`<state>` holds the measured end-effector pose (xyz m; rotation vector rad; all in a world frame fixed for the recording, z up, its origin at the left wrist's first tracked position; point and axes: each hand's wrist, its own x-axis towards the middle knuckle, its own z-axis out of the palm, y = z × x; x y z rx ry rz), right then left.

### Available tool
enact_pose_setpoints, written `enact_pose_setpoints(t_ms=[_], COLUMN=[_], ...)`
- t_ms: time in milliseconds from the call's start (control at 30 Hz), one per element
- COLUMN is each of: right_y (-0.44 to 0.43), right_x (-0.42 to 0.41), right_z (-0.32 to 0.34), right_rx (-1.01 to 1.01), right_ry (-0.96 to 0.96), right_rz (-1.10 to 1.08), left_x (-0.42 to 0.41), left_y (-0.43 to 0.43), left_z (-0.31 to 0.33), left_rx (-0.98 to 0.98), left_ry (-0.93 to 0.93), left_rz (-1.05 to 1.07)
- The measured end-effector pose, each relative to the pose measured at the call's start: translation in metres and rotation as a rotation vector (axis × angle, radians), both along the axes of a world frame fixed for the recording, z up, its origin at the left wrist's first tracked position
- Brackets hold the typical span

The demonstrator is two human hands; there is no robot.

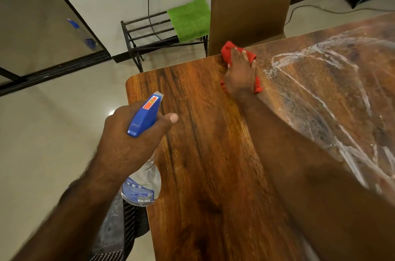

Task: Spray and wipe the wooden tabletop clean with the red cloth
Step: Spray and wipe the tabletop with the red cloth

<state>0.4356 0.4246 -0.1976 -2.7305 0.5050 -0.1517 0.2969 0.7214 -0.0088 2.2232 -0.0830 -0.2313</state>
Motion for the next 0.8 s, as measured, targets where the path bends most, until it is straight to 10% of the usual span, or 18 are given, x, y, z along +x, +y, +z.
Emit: enact_pose_setpoints(t_ms=[267,600,800], right_y=[0.113,-0.032,0.091], right_x=[-0.117,-0.114,-0.212], right_z=[-0.008,0.004,0.006], right_rx=[-0.036,0.013,0.039], right_ry=[-0.003,-0.028,0.027], right_rz=[0.613,0.092,0.486], left_x=[-0.027,-0.073,-0.094], left_y=[-0.034,-0.039,-0.05], left_z=[0.012,0.018,0.021], left_rx=[-0.008,-0.07,-0.068], left_ry=[0.051,0.09,0.101], left_rz=[0.042,0.03,0.043])
